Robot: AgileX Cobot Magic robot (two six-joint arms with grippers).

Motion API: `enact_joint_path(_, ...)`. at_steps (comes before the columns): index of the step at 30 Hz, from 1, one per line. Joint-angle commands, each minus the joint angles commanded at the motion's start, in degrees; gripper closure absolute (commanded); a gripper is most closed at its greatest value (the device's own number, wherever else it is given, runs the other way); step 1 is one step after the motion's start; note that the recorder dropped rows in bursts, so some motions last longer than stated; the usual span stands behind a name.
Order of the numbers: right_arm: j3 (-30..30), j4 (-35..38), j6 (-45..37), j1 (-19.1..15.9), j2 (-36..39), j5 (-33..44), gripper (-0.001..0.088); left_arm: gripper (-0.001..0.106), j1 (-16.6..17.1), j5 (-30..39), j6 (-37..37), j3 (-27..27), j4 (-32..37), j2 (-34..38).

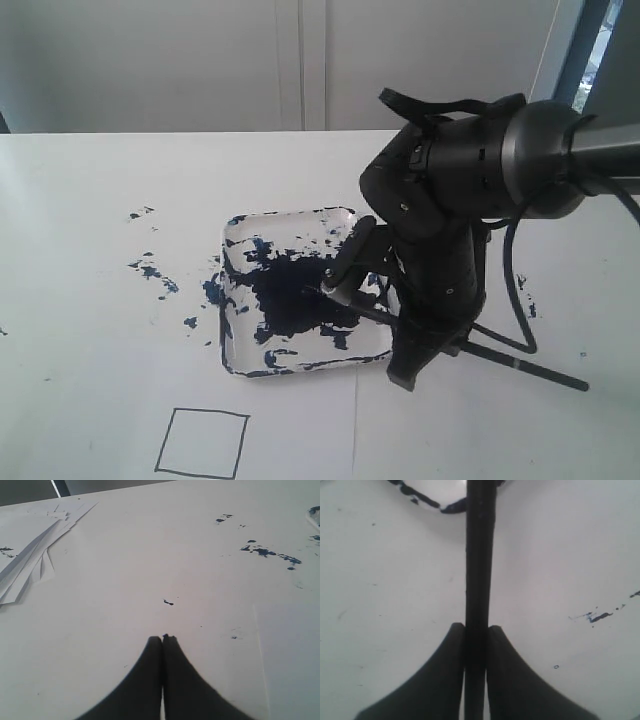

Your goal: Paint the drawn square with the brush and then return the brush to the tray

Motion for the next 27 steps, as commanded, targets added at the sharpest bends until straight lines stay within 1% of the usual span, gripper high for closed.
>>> enact_joint_path(5,0.0,-5.7,3.1,0.0,0.0,0.3,0.0868,0.105,0.0,0.0,0.0,0.0,0.0,0.0)
enact_joint_path(9,0.0,-5.2,2.9,0.0,0.0,0.3,0.0868,0.105,0.0,0.0,0.0,0.0,0.0,0.0)
enact_joint_path(11,0.0,-4.3,1.8,0.0,0.1,0.4,0.0868,0.105,0.0,0.0,0.0,0.0,0.0,0.0)
enact_joint_path(15,0.0,0.5,-1.4,0.1,0.1,0.3,0.0868,0.105,0.0,0.0,0.0,0.0,0.0,0.0)
enact_joint_path(20,0.0,5.6,-4.8,1.8,0.1,-0.6,0.0868,0.105,0.0,0.0,0.0,0.0,0.0,0.0)
enact_joint_path(25,0.0,8.6,-7.5,3.8,0.4,-0.5,0.0868,0.105,0.0,0.0,0.0,0.0,0.0,0.0)
enact_joint_path(27,0.0,8.6,-7.5,4.4,0.6,-0.6,0.0868,0.105,0.0,0.0,0.0,0.0,0.0,0.0)
